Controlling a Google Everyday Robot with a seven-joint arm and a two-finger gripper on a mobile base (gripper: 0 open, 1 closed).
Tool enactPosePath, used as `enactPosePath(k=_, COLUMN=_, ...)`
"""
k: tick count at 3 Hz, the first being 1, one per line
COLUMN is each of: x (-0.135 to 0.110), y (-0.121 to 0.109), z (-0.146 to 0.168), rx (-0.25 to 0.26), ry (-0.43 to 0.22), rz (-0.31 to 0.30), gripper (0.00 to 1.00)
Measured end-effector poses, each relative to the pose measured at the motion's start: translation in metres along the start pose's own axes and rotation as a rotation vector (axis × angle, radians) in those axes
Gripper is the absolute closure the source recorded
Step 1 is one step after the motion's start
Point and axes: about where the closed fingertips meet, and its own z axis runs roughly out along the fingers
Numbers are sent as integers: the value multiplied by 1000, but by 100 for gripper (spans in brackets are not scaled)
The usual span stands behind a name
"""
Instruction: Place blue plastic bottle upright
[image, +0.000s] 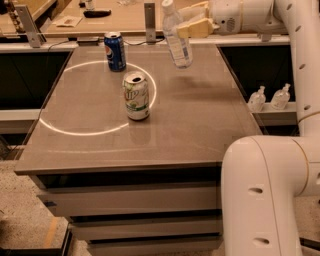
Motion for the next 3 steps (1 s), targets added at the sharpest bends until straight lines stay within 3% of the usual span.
enactPosePath(k=1, x=19, y=-9, z=-3, rx=28, ry=-10, rz=70, gripper=100)
enactPosePath(k=3, x=47, y=-10, z=1, rx=17, ry=-37, rz=82, gripper=100)
